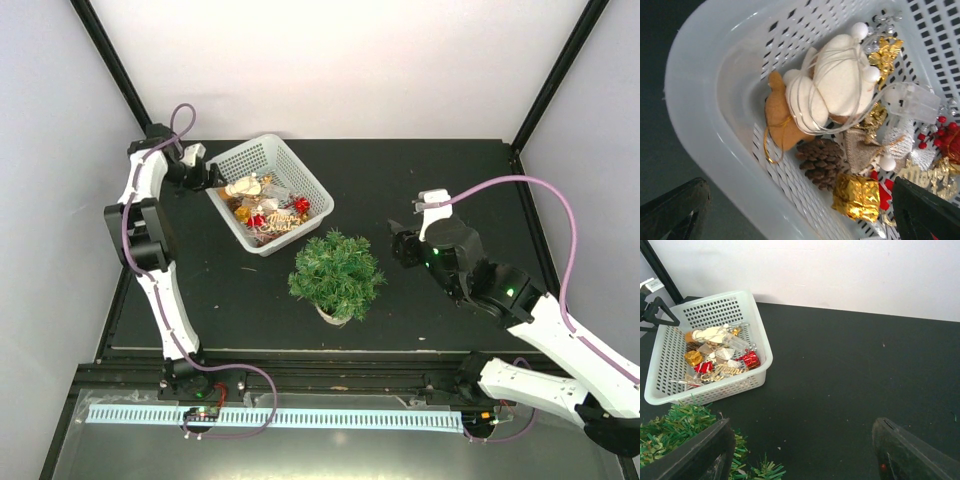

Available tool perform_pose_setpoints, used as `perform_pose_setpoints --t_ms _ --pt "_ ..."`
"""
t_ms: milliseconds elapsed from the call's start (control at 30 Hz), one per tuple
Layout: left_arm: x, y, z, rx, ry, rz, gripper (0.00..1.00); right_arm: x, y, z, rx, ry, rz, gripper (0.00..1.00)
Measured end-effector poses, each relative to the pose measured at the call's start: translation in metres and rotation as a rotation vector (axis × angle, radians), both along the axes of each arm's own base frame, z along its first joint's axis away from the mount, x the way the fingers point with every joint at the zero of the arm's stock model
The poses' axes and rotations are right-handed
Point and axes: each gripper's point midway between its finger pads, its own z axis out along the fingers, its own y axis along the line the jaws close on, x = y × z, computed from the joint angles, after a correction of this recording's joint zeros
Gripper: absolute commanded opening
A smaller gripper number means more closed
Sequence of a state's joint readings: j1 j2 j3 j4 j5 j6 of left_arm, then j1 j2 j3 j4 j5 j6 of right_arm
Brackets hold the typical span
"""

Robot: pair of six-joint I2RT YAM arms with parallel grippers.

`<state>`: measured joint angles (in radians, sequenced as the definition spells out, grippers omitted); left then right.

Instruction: Decorate the small christmas tree

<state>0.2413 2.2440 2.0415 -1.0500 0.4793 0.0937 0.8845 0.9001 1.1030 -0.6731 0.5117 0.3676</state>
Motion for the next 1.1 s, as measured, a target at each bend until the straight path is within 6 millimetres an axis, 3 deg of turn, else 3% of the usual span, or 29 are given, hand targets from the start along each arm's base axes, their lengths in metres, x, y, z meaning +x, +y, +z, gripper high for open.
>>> perform_pose_setpoints --t_ms 233,400,633,900,1033,1100 --pt "0.011 -0.002 -0.021 -0.019 0.033 0.022 0.99 0.004 0.001 -0.006 -0.014 0.014 -0.005 0.76" --pt "0.014 -0.033 -0.026 -0.02 0.045 -0.028 0.99 0.011 0.003 -0.015 -0.032 0.036 -0.011 0.76" --pt "0.009 -0.115 -0.027 -0.013 0.047 -0.181 0.99 0.017 0.001 -0.021 -0.039 0.046 -0.026 0.76" --pt "-0.009 -0.198 -0.026 -0.012 0.047 -0.344 0.99 0.029 -0.009 -0.029 -0.035 0.057 -0.065 0.76" --pt "-0.03 -0.259 -0.024 0.012 0.034 -0.486 0.99 0.04 -0.011 -0.039 -0.041 0.077 -0.087 0.76" --pt "-0.039 -0.3 -0.019 0.048 -0.002 -0.576 0.99 0.05 -0.014 -0.044 -0.039 0.09 -0.112 0.76"
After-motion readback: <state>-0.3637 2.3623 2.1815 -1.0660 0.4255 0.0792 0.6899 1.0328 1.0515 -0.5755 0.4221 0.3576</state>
